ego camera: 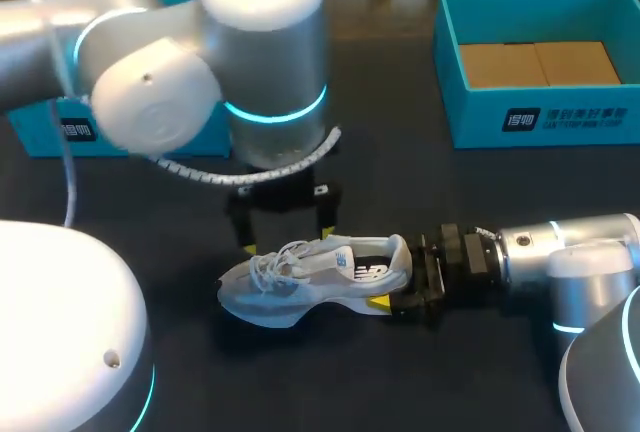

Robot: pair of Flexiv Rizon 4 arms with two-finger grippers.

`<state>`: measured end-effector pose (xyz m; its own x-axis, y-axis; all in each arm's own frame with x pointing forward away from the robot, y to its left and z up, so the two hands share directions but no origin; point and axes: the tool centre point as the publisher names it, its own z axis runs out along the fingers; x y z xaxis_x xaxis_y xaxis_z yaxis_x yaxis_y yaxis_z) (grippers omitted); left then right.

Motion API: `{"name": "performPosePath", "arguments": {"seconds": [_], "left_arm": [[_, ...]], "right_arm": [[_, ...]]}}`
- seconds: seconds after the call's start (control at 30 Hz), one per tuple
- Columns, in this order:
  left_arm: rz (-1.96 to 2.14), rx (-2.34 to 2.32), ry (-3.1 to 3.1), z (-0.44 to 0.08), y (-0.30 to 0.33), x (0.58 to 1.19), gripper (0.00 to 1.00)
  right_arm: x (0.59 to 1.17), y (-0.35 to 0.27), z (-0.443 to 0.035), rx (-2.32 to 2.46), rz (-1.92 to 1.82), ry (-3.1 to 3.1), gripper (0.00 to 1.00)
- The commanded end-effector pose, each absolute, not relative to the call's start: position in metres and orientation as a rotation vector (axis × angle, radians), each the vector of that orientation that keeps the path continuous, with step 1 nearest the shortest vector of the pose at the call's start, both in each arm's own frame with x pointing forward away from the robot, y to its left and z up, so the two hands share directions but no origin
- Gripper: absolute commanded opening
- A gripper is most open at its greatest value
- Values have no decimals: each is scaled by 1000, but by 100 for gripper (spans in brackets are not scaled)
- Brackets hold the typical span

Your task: Take the shoe out of the shoebox, open the shoe tongue, remove and reinsert the insole, then place the shoe into the shoebox

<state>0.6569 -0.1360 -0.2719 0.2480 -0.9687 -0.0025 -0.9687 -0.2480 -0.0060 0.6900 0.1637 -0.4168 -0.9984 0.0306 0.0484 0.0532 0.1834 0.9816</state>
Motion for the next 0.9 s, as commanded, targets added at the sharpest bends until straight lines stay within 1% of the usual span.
{"name": "performPosePath", "arguments": {"seconds": [0.03, 0.3, 0.47, 0.9], "left_arm": [[54, -2417, 1902, -279, -159, 655, 100], [97, -2321, 1949, -296, -184, 654, 100], [203, -2322, 1927, -309, -199, 663, 100], [302, -2268, 1887, -326, -212, 664, 100]], "right_arm": [[690, 165, -416, -85, -1988, -2405, 0], [690, 165, -416, -85, -1988, -2405, 0], [690, 165, -416, -85, -1988, -2405, 0], [690, 165, -416, -85, -1988, -2405, 0]]}}
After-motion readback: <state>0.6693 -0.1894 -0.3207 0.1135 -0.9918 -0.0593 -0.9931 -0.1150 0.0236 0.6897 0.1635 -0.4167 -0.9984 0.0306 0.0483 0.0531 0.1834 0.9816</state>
